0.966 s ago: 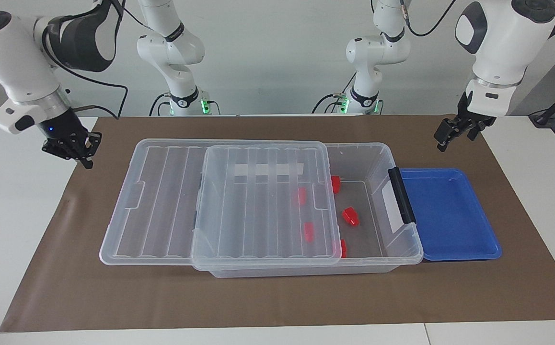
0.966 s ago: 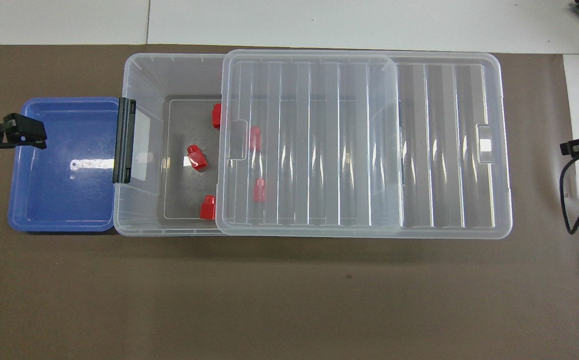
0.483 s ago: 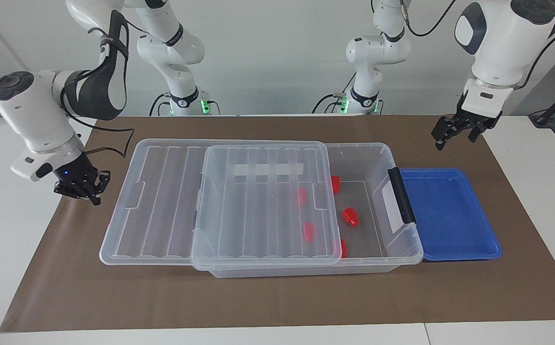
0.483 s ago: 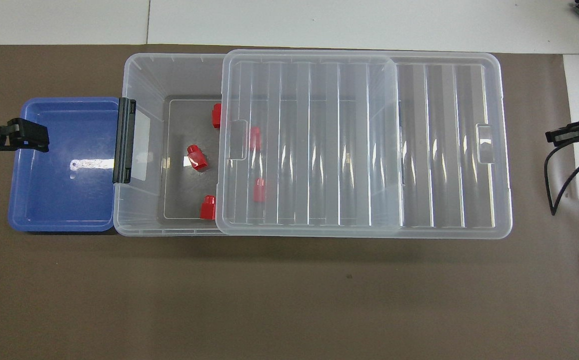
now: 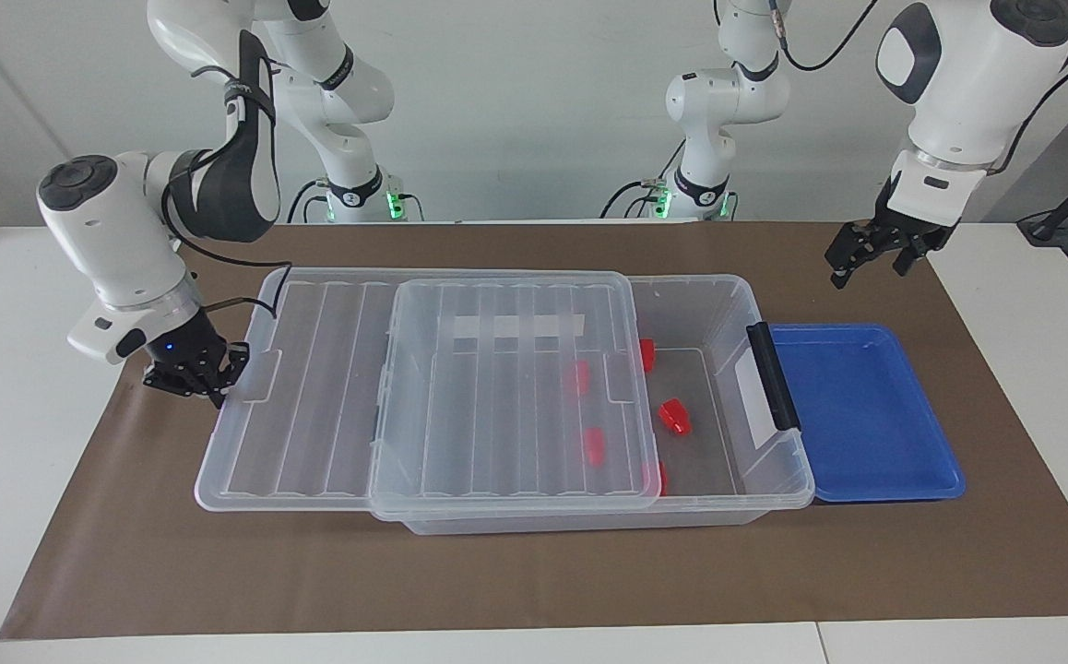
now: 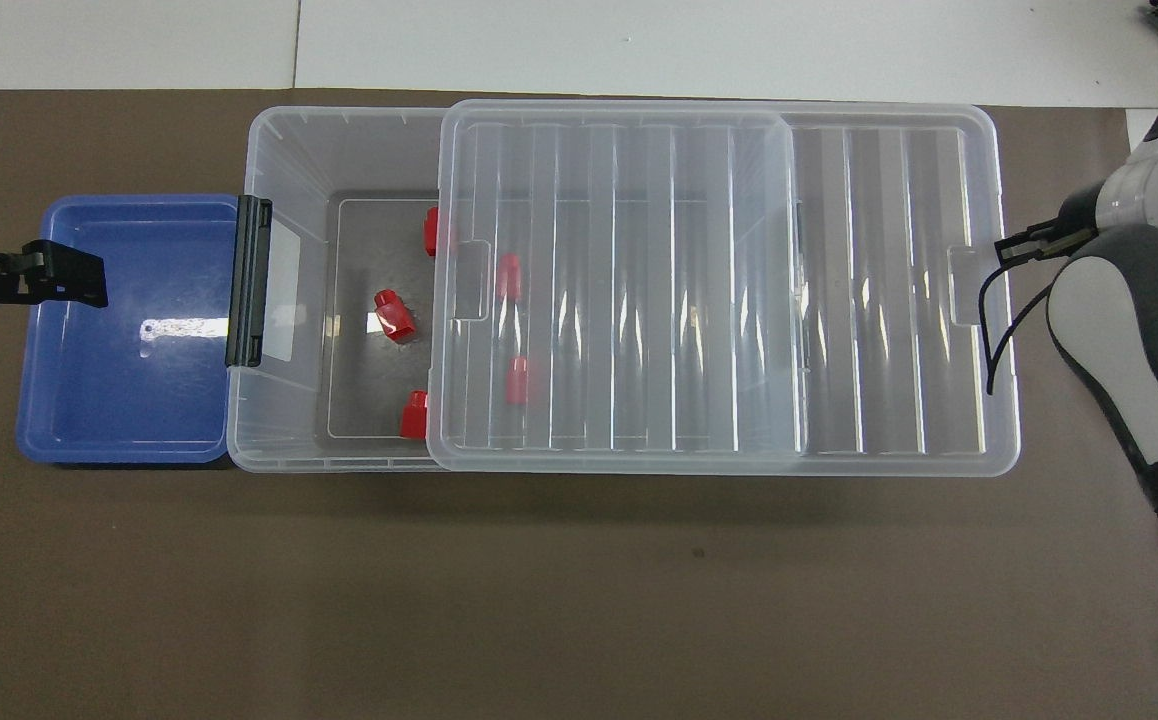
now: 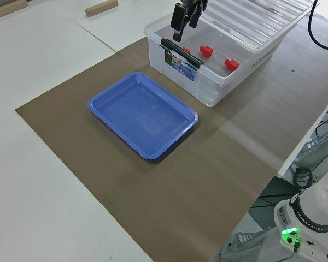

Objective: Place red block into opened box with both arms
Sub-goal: 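Slide the clear lid closed over the box with the right gripper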

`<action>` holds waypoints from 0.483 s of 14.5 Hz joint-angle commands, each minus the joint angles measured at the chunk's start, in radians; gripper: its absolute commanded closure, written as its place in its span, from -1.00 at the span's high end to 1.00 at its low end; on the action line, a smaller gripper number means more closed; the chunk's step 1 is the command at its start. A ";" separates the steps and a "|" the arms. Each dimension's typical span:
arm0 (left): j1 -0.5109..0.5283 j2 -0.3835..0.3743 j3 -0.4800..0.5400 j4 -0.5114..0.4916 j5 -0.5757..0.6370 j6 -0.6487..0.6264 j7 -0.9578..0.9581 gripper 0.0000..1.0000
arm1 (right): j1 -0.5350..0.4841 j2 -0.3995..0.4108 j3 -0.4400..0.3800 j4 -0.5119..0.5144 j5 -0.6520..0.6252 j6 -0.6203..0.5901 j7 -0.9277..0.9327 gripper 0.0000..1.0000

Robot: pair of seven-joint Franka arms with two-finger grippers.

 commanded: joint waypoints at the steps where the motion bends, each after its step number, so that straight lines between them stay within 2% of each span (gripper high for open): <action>1: 0.013 -0.016 -0.005 -0.016 -0.019 0.004 0.017 1.00 | 0.023 0.006 0.001 0.001 0.030 0.020 0.037 -1.00; 7: 0.013 -0.016 -0.006 -0.016 -0.019 0.005 0.005 1.00 | 0.075 0.008 0.001 0.000 0.030 0.020 0.109 -1.00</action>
